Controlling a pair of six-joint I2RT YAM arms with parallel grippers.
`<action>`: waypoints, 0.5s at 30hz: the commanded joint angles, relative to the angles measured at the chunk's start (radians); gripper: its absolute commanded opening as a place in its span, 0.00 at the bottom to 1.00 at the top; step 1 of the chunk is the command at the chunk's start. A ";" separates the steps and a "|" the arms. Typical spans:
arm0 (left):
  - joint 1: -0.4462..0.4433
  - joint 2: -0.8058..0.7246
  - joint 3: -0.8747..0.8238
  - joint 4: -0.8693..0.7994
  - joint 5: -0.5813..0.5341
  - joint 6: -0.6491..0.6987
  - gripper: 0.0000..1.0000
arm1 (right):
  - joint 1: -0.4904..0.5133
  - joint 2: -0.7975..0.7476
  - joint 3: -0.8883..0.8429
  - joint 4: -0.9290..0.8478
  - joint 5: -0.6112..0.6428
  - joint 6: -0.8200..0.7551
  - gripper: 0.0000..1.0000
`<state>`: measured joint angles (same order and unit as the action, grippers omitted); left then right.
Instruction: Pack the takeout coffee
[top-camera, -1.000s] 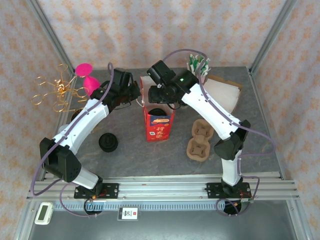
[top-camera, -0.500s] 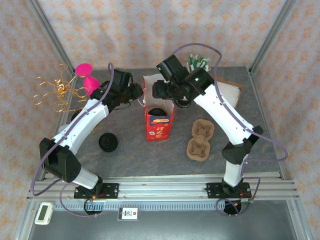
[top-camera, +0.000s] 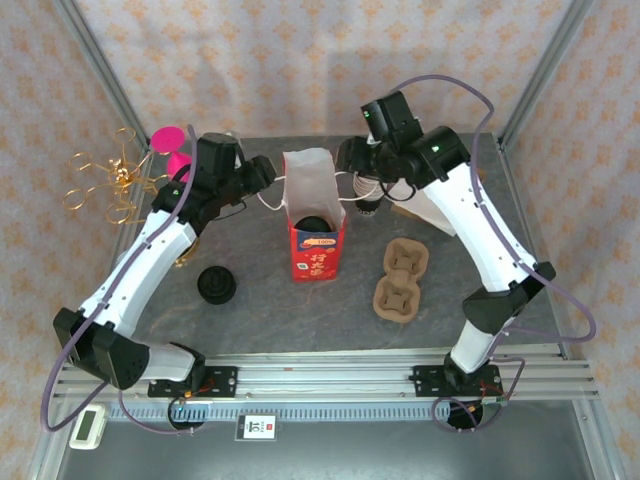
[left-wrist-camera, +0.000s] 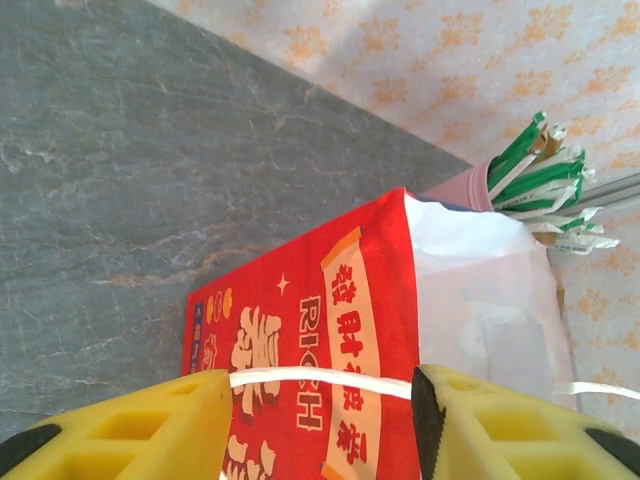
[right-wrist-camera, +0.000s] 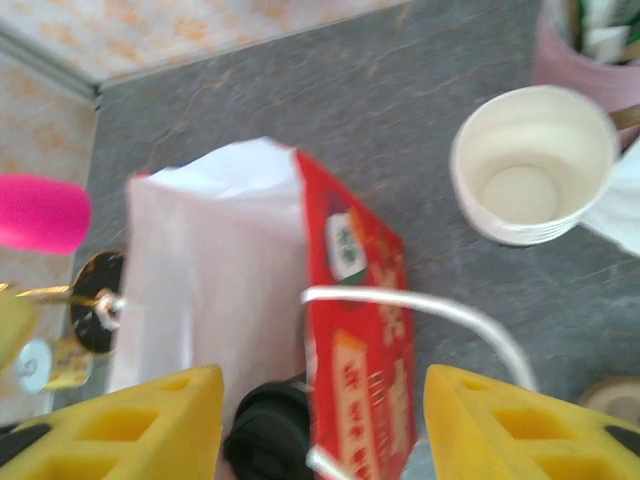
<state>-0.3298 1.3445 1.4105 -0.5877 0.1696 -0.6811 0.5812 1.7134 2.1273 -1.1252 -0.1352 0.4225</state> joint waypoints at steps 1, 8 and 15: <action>0.017 -0.038 -0.013 -0.034 -0.039 0.025 0.54 | -0.085 -0.024 -0.052 0.063 0.054 -0.034 0.57; 0.028 -0.070 -0.034 -0.012 -0.057 0.081 0.56 | -0.263 -0.011 -0.176 0.196 0.072 -0.077 0.61; 0.028 -0.087 -0.058 0.044 -0.032 0.089 0.57 | -0.340 0.129 -0.132 0.272 -0.018 -0.141 0.45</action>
<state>-0.3073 1.2884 1.3666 -0.5808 0.1413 -0.6189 0.2314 1.7966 1.9614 -0.9142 -0.1291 0.3298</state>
